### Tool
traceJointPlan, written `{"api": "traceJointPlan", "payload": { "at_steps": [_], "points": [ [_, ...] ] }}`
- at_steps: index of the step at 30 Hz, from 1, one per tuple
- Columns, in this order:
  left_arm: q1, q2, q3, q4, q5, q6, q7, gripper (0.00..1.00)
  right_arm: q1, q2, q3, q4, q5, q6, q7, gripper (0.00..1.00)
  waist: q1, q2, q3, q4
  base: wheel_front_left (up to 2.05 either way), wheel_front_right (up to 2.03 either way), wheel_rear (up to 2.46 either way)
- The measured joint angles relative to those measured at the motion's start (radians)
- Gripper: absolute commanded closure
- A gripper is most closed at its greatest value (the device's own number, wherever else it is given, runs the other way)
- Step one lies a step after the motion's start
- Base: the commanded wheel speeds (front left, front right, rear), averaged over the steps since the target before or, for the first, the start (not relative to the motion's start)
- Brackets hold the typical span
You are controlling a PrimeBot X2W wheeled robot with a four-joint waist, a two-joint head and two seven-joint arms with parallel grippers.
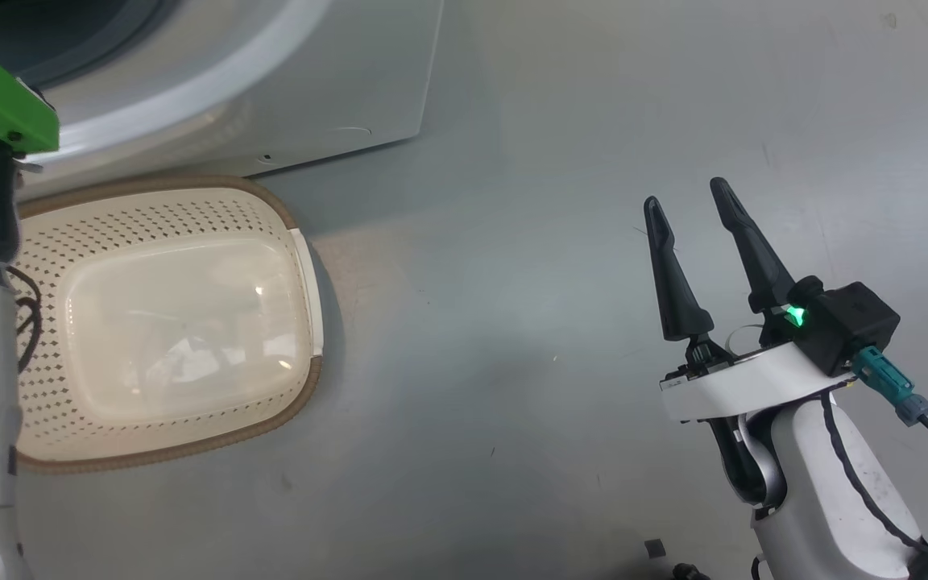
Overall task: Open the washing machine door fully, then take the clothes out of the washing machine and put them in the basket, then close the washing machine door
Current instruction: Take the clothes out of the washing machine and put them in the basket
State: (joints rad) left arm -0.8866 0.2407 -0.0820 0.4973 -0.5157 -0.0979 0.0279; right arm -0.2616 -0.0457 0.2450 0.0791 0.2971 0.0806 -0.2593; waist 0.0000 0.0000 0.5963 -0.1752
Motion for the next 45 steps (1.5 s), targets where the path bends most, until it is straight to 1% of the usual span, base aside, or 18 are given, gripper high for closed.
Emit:
{"api": "traceJointPlan", "payload": {
  "at_steps": [4, 9, 14, 18, 27, 34, 38, 45],
  "points": [
    [0.054, -0.031, -0.009, -0.019, 0.008, 0.000, -0.072, 1.00, 0.012, 0.000, 0.004, 0.006, -0.016, 0.001, 0.000, 0.00, 0.0000, 0.0000, -0.035, 0.019, 0.00, 0.00, 0.00],
    [0.135, -0.056, -0.018, -0.029, 0.016, 0.001, -0.144, 1.00, 0.040, 0.000, 0.010, 0.021, -0.040, 0.009, 0.000, 0.00, 0.0000, 0.0000, -0.083, 0.042, 0.00, 0.00, 0.00],
    [0.203, -0.074, -0.034, -0.042, 0.041, 0.002, -0.195, 1.00, 0.068, 0.000, 0.017, 0.028, -0.045, 0.011, 0.000, 0.00, 0.0000, 0.0000, -0.136, 0.065, 0.00, 0.00, 0.00],
    [0.255, -0.078, -0.040, -0.053, 0.056, 0.014, -0.239, 1.00, 0.093, 0.000, 0.024, 0.044, -0.051, 0.011, 0.000, 0.00, 0.0000, 0.0000, -0.179, 0.081, 0.00, 0.00, 0.00],
    [0.326, -0.094, -0.043, -0.118, 0.086, 0.035, -0.273, 1.00, 0.150, 0.000, 0.033, 0.064, -0.052, 0.011, 0.000, 0.00, 0.0000, 0.0000, -0.271, 0.104, 0.00, 0.00, 0.00],
    [0.388, -0.107, -0.038, -0.184, 0.110, 0.062, -0.277, 1.00, 0.200, 0.000, 0.038, 0.072, -0.052, 0.010, 0.000, 0.00, 0.0000, 0.0000, -0.349, 0.115, 0.00, 0.00, 0.00],
    [0.422, -0.122, -0.041, -0.226, 0.124, 0.071, -0.277, 1.00, 0.228, 0.000, 0.034, 0.072, -0.052, 0.004, 0.000, 0.00, 0.0000, 0.0000, -0.389, 0.122, 0.00, 0.00, 0.00],
    [0.495, -0.131, -0.046, -0.292, 0.139, 0.084, -0.277, 1.00, 0.264, 0.000, 0.036, 0.072, -0.051, -0.004, 0.000, 0.00, 0.0000, 0.0000, -0.449, 0.137, 0.00, 0.00, 0.00]
  ]
}}
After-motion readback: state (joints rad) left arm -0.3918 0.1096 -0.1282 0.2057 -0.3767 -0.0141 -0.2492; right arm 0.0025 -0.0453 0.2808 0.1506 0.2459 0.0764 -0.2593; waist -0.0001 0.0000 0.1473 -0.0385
